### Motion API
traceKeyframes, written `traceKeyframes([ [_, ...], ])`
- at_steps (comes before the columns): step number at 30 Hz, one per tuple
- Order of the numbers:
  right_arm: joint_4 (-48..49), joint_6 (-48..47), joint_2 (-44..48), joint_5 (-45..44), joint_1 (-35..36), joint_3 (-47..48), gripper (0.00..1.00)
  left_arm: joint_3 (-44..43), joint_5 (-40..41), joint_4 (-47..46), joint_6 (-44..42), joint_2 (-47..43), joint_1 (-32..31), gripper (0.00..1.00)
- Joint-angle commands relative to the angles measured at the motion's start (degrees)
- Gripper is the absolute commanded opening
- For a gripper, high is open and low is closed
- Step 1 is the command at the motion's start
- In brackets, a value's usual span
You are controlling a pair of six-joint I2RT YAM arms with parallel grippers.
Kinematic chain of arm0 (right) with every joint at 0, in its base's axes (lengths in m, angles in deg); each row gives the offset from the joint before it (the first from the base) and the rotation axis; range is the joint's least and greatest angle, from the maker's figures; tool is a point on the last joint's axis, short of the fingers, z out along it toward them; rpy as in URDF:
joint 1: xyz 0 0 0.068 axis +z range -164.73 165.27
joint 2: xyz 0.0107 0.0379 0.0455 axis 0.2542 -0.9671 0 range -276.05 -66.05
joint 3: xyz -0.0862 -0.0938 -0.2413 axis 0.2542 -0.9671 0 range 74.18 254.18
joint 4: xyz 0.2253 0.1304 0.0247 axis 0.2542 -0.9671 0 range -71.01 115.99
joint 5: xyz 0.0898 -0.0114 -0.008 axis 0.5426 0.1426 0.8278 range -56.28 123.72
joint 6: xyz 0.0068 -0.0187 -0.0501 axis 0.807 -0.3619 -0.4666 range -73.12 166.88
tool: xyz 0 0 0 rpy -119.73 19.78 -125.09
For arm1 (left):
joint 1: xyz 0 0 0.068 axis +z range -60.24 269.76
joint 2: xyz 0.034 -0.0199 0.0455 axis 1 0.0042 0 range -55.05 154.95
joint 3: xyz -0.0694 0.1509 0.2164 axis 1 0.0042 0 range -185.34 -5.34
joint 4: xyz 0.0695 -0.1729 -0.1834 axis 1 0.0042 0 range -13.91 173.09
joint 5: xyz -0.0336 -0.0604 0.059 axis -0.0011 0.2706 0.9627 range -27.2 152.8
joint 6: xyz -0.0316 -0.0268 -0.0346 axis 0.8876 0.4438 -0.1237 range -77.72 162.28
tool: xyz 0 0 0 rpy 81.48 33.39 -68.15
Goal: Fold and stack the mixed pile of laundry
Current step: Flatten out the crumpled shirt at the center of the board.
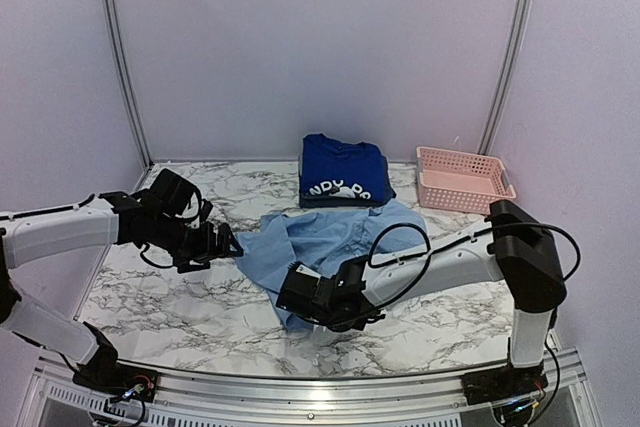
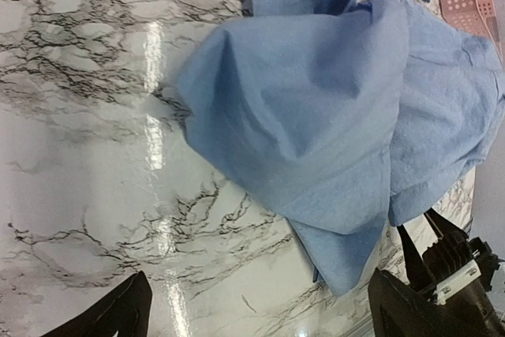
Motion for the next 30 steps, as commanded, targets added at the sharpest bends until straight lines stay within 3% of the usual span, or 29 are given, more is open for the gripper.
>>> traceKeyframes([
  [1,-2.44,0.02,5.56,-5.68,0.23,4.99,0.08,2.45,4.64,-5.6,0.56,-1.25,-6.12,0.99],
  [2,-2.27,-0.85,7.01,-5.46,0.08,5.68,0.01,3.12,5.87,-7.8,1.67,-1.07,-7.34,0.99],
  [3,-2.41,-1.6,8.64,-5.03,-0.28,6.56,0.0,3.94,6.33,-10.12,2.72,-0.73,-8.23,0.99],
  [11,-5.84,-3.64,19.95,0.46,-6.06,13.49,0.0,3.46,7.3,-23.52,4.92,8.57,-15.6,0.99],
  [16,-8.67,-5.1,22.09,2.56,-9.76,17.83,0.0,4.9,10.75,-32.93,3.51,9.22,-21.67,0.99],
  [25,-11.49,-6.43,21.84,4.31,-12.32,23.08,0.0,-1.97,17.55,-32.76,8.58,22.13,-25.38,0.99],
  [26,-11.75,-6.71,21.92,4.07,-12.42,23.96,0.0,-2.59,18.35,-32.72,9.05,23.17,-25.34,0.95],
  [27,-12.17,-7.07,21.97,3.85,-12.51,24.92,0.0,-3.13,18.54,-32.63,9.01,23.88,-25.13,0.81],
  [28,-12.84,-7.52,21.96,3.32,-12.56,26.25,0.0,-3.71,18.52,-32.01,8.65,24.08,-24.75,0.59],
  [30,-14.39,-8.34,22.17,2.43,-12.69,29.03,0.0,-3.96,20.01,-29.78,8.05,21.76,-23.96,0.26],
])
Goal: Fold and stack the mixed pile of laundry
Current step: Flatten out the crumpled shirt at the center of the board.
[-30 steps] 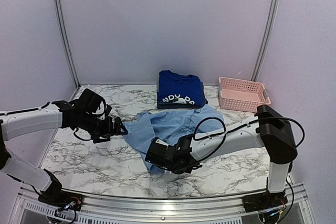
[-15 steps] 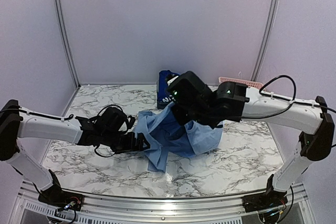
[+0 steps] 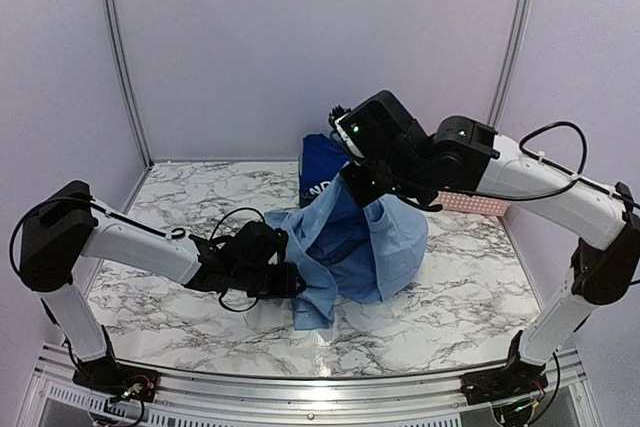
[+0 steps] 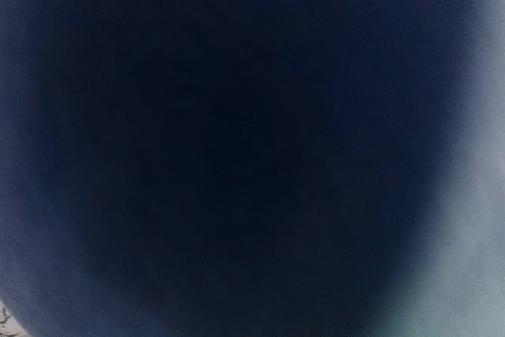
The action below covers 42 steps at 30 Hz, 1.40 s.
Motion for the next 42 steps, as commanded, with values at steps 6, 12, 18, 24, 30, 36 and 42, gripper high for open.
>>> traceKeyframes([
  [6,-1.66,-7.41,1.78,4.85,-0.7,15.97,0.0,-1.12,13.03,13.86,-4.0,-21.85,7.68,0.0],
  [12,-0.84,-11.49,-4.35,22.47,0.81,36.02,0.0,-7.14,20.87,24.15,-9.01,-41.55,18.7,0.0],
  [18,8.71,-8.93,-10.24,40.28,8.26,48.43,0.0,-22.95,27.62,29.75,-16.46,-47.47,20.59,0.0],
  [24,19.62,-6.9,-5.93,43.03,8.89,42.69,0.0,-35.71,29.28,26.34,-21.96,-47.32,20.59,0.0],
  [30,24.06,2.73,12.13,34.41,-2.86,14.45,0.0,-45.33,24.45,25.15,-26.0,-37.18,20.61,0.0],
  [36,17.77,18.69,30.95,30.0,-15.46,-21.37,0.0,-50.54,17.62,23.84,-26.22,-19.5,20.89,0.0],
  [42,12.2,27.64,40.1,28.43,-22.78,-44.24,0.04,-60.45,11.26,24.25,-23.69,5.77,22.65,0.0],
])
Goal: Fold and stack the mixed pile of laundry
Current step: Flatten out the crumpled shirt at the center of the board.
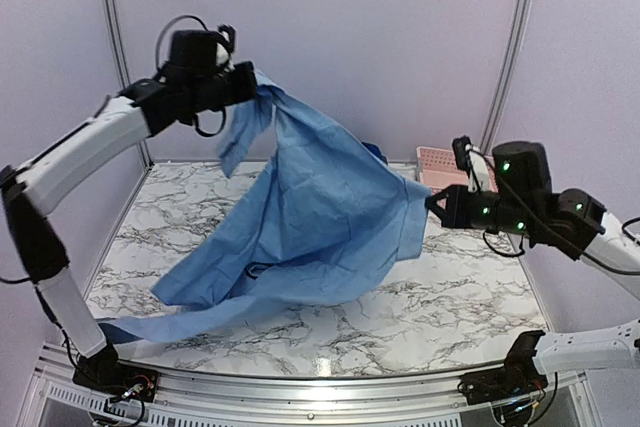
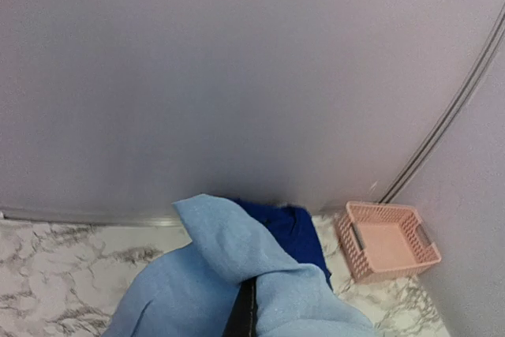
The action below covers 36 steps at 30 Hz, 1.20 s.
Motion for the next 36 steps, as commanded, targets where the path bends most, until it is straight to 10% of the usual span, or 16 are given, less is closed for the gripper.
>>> traceKeyframes([
  [1,-5.52,8.84,1.4,-2.96,-6.46,-10.05,0.2,-9.0,-4.17,2.16,2.35,16.14,2.73,0.2],
  [4,-9.45,6.33,-1.6,-4.42,-11.14,-9.47,0.65,-21.06,-6.81,11.61,3.83,26.57,3.96,0.94],
  [5,-10.69,4.86,-2.55,-4.55,-11.92,-7.46,0.69,-22.77,-6.79,14.19,2.87,26.95,3.73,0.98],
  [19,-2.41,-15.33,-23.18,14.08,-14.02,-0.05,0.7,36.44,-22.29,17.86,6.84,-18.46,8.64,0.99],
  [36,2.93,-22.63,-48.51,33.32,-23.81,16.5,0.8,50.25,-26.53,22.13,8.52,-26.0,10.67,0.99],
])
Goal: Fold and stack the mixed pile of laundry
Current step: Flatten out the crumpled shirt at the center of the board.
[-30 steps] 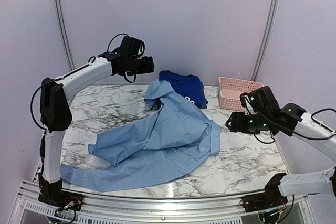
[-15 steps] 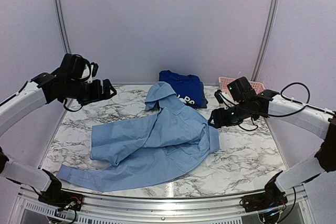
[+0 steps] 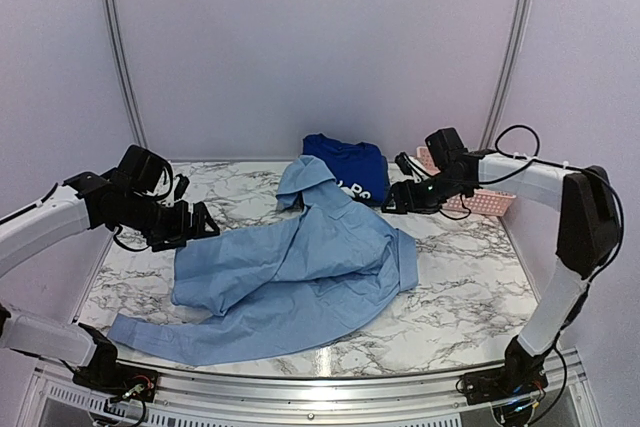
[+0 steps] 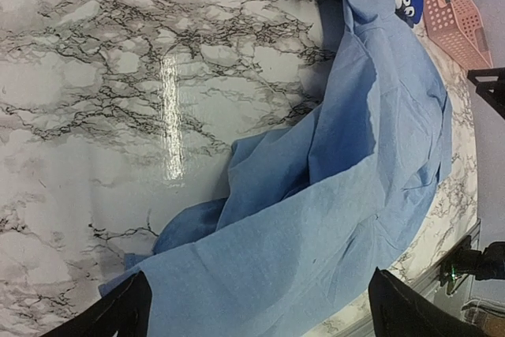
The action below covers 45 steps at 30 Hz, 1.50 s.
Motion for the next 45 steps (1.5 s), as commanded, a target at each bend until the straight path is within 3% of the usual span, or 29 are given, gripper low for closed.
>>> traceKeyframes([
  [1,1.78,-1.88,-5.9,7.51,-0.1,4.71,0.8,1.04,2.05,2.84,0.32,-0.62,1.27,0.99],
  [8,0.68,-2.78,-13.65,8.78,-0.41,10.81,0.79,4.24,-1.09,1.4,1.51,-2.07,2.82,0.99],
  [11,0.16,-2.68,-16.35,9.48,-0.47,12.74,0.74,5.23,-4.25,-1.15,1.68,-3.05,3.28,0.96],
  [15,-0.19,-2.51,-18.3,10.23,-0.85,14.16,0.6,6.69,-7.25,-5.28,2.89,-4.15,4.25,0.71],
  [17,-0.44,-2.5,-18.49,10.48,-0.88,14.37,0.48,6.98,-7.8,-6.12,2.91,-3.82,5.0,0.56],
  [23,-0.69,-2.62,-15.39,11.57,-1.07,11.92,0.0,4.77,-7.51,-8.12,2.73,-2.17,6.95,0.04],
  [24,-0.91,-2.59,-14.56,11.34,-1.07,11.45,0.0,3.92,-6.93,-8.13,2.47,-2.0,7.06,0.0],
  [30,-4.27,-2.23,-4.5,5.83,-1.65,7.97,0.0,-1.89,-0.61,-6.34,2.05,-5.75,7.72,0.0],
  [36,-8.17,-2.63,5.74,-2.3,-5.57,8.77,0.0,-13.13,9.55,-2.53,-1.25,-5.57,7.74,0.0],
  [40,-8.35,-3.58,-0.63,-6.47,-8.94,17.32,0.0,-23.65,19.53,-3.02,-5.83,5.1,8.17,0.0],
  [45,-10.37,-2.8,-15.19,-15.01,-9.63,37.87,0.0,-45.0,30.35,-5.01,-10.29,27.28,11.07,0.0],
])
